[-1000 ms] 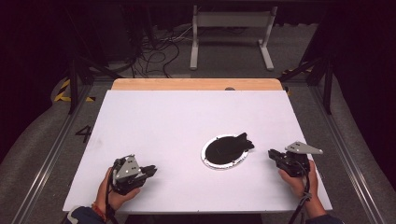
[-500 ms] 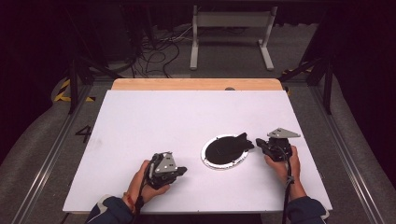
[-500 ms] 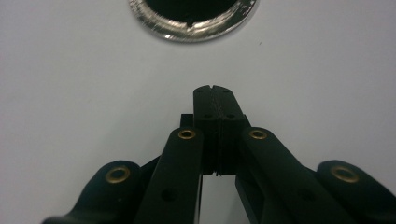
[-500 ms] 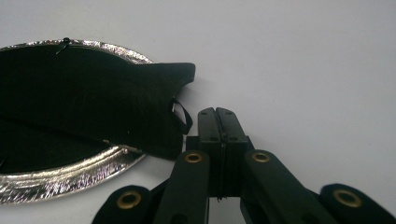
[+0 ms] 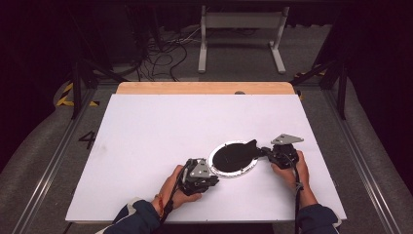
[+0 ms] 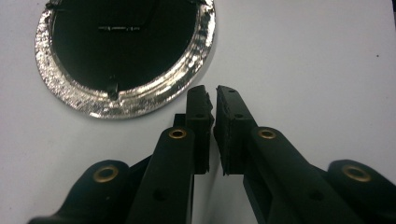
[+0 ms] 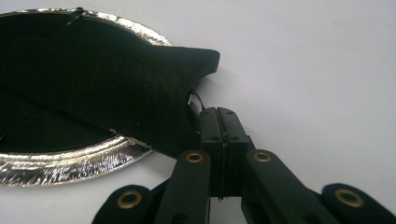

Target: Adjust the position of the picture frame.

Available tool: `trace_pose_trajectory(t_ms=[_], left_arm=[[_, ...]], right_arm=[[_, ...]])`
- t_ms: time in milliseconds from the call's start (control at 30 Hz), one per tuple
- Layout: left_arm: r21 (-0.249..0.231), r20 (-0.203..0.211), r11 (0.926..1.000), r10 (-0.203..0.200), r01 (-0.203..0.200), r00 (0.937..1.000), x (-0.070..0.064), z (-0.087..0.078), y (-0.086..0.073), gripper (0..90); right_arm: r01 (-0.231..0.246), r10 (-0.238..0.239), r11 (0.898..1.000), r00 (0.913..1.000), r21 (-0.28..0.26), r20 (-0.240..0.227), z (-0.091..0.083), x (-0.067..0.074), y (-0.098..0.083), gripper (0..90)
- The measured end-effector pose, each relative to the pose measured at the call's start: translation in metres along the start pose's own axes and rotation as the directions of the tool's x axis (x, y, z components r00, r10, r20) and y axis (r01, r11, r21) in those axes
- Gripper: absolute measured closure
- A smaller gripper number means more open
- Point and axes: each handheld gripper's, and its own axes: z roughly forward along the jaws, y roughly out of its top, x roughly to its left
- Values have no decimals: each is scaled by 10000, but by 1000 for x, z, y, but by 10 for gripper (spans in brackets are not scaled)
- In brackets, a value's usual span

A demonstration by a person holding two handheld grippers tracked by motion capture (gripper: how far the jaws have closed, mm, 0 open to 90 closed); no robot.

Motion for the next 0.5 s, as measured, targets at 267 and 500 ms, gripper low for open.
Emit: trace_pose_trajectory(t_ms=[267,500], left_arm=[[103,-275,9998,-147,150,9995,5,2,-4,808],[109,-398,9995,-288,292,9988,12,-2,-7,796]], right_arm=[[294,-294,9995,9996,93,-55,0,7,1,900],[430,-430,9990,9990,71,-95,2,16,3,900]])
